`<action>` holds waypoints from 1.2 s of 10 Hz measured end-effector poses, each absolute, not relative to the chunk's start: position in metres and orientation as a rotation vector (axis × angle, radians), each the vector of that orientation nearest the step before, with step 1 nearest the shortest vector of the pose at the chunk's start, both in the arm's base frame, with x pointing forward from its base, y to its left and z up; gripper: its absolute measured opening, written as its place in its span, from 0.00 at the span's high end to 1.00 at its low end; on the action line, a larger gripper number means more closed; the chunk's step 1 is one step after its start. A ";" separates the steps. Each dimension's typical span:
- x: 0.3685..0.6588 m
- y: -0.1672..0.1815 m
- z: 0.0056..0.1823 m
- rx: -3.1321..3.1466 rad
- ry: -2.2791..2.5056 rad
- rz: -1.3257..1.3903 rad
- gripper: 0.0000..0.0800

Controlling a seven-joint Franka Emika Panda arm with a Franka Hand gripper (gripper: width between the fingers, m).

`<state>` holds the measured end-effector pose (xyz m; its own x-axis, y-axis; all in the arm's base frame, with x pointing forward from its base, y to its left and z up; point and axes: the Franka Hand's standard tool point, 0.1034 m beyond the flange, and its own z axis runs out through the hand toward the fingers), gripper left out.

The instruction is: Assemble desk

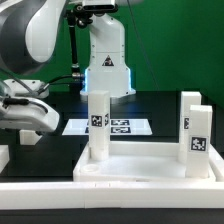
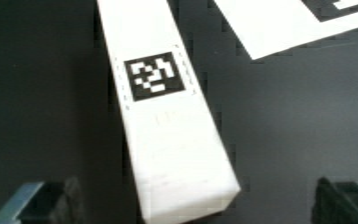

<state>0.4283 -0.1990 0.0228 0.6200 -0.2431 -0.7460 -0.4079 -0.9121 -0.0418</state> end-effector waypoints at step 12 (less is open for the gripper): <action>0.409 -0.198 0.014 -2.599 0.561 1.212 0.64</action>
Offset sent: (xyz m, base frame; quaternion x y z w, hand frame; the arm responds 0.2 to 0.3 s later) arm 0.0000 0.0000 0.0000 0.0000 0.0000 0.0000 1.0000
